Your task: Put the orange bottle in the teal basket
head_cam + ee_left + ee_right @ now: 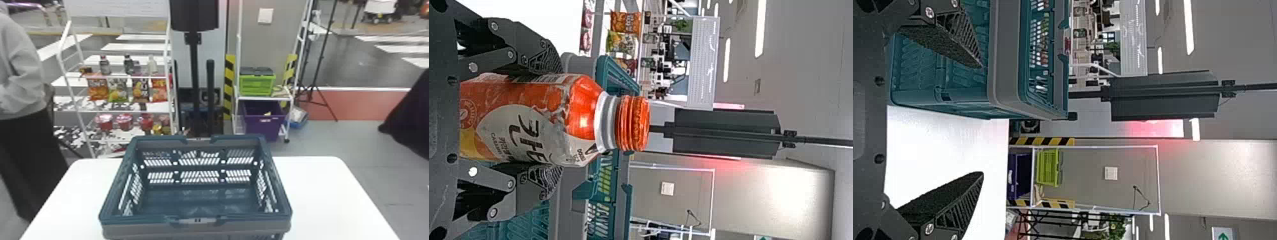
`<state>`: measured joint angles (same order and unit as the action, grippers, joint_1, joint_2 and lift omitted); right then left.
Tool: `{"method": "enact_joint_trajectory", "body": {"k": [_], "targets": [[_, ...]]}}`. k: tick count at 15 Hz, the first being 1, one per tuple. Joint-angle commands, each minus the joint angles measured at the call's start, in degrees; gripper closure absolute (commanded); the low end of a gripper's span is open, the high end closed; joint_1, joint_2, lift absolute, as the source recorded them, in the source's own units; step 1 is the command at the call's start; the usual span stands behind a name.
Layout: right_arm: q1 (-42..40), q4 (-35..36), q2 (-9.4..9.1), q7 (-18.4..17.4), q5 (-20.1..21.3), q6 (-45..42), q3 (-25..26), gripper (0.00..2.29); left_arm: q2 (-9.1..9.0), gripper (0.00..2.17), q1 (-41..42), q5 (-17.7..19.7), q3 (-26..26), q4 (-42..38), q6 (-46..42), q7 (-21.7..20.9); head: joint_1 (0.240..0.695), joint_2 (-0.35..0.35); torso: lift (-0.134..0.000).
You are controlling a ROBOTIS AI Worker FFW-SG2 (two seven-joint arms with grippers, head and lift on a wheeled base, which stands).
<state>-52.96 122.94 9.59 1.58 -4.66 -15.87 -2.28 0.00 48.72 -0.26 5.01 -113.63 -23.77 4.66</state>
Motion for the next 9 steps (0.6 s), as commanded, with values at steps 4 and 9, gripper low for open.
{"method": "enact_joint_trajectory", "body": {"k": [4, 9], "targets": [[0.5, -0.3, -0.01, 0.0, 0.0, 0.2, 0.0, 0.13, -0.15, 0.59, -0.4, 0.1, 0.0, 0.2, 0.0, 0.0, 0.499, 0.0, 0.0], [1.0, -0.7, -0.01, 0.0, 0.0, 0.5, 0.1, 0.13, -0.15, 0.59, -0.6, 0.1, 0.0, -0.3, 1.1, 0.0, 0.499, 0.0, 0.0]]}}
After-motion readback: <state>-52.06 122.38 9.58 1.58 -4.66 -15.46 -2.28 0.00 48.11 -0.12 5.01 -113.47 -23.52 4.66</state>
